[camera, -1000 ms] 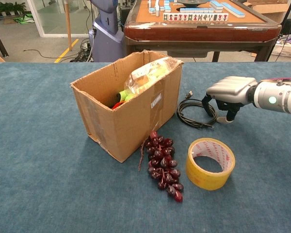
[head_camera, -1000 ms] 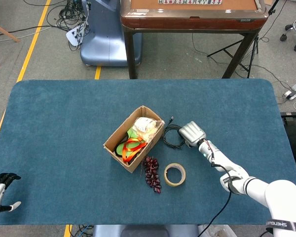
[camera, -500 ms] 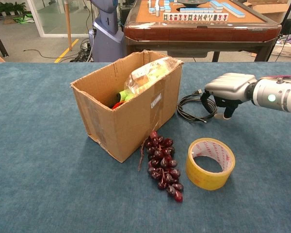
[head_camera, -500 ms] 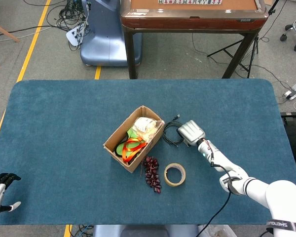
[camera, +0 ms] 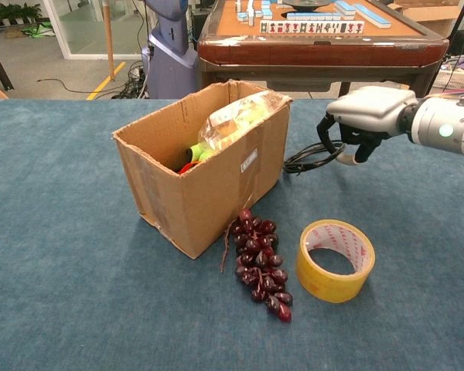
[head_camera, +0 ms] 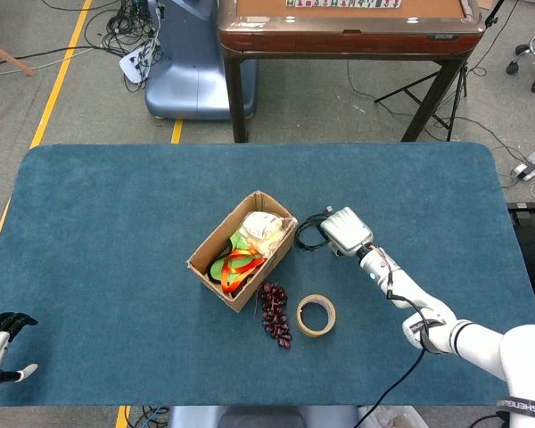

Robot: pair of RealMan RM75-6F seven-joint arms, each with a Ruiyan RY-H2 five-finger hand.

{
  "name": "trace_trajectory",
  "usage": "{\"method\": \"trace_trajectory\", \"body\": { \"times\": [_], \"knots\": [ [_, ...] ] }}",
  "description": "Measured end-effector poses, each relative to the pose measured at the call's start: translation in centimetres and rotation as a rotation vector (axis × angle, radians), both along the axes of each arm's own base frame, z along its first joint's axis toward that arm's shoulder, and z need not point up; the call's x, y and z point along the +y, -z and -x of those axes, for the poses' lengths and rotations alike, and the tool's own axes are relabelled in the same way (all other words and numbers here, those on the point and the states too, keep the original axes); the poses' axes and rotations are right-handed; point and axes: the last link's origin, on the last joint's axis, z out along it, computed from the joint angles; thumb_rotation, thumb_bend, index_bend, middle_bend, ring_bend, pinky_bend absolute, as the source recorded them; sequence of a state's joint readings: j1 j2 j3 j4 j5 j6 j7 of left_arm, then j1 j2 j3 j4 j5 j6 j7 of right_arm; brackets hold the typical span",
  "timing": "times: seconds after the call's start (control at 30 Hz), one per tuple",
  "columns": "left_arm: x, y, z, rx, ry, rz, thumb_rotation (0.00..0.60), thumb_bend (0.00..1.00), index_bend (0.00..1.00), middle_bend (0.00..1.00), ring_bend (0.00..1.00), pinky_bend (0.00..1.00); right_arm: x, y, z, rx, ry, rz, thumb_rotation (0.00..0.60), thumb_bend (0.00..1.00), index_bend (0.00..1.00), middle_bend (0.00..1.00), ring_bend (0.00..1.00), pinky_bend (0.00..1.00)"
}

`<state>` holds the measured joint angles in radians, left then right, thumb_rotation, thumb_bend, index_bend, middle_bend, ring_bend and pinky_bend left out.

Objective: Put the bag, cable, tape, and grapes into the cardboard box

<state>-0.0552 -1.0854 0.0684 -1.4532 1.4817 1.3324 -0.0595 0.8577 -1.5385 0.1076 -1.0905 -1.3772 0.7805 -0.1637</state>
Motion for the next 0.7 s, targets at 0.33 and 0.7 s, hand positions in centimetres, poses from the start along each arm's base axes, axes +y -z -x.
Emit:
{"method": "trace_trajectory", "body": {
  "times": [0.33,0.7],
  "knots": [
    [0.0,0.1,0.0,0.004,0.001,0.002,0.6,0.1,0.29,0.25,0.16,0.4,1.1,-3.9,-2.5,-0.031,-0.072,0.096,0.6,0.44,0.67,1.0,1.0,1.0],
    [0.0,0.2,0.1,0.006,0.0,0.004,0.6,0.1,0.29,0.25,0.16,0.4,2.9,-8.1,-5.5,-0.053,-0.137,0.204,0.6,0.44,0.67,1.0,1.0,1.0]
  ]
}}
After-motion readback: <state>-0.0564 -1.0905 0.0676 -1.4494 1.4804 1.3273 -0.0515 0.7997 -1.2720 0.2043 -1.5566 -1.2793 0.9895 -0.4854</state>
